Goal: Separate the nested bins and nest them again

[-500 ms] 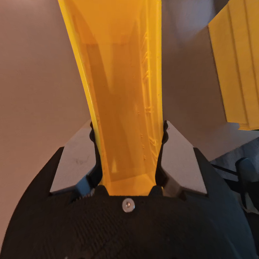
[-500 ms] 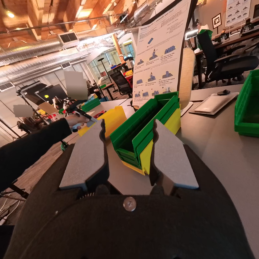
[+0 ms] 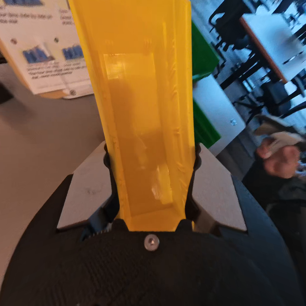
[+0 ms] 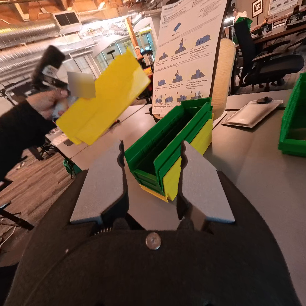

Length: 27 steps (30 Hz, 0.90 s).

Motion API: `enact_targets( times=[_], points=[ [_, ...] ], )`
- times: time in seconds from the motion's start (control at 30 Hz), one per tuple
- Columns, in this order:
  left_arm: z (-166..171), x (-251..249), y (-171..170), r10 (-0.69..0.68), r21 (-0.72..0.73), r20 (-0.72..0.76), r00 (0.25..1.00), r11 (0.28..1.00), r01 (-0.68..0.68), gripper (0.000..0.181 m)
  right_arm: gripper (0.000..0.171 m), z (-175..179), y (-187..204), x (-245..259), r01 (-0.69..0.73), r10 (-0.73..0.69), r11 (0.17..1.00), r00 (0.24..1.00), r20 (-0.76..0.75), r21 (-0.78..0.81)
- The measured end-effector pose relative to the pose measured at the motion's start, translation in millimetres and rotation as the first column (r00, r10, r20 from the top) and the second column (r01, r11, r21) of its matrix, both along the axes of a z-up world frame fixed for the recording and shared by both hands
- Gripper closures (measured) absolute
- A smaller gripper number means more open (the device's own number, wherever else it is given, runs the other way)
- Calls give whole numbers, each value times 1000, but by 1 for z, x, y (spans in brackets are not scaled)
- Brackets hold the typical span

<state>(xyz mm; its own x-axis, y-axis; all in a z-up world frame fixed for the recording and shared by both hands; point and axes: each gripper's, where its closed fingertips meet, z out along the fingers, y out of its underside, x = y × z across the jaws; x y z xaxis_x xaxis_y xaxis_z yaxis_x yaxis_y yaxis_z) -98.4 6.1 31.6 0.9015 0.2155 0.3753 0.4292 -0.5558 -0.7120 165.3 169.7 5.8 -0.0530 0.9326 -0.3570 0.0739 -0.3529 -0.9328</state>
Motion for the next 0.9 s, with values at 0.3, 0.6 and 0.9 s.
enact_targets(
  times=[0.3,0.6,0.9],
  points=[
    [25,18,86,234,99,179,956,962,-254,78,105,-9,-6,-9,-16,16,1000,999,46,14],
    [13,75,173,268,118,156,951,951,-287,78,105,-10,-4,-10,-32,32,999,999,38,-1],
    [-59,87,170,359,-175,5,933,919,-352,74,105,-4,13,4,-11,10,999,1000,-16,-53]
  ],
)
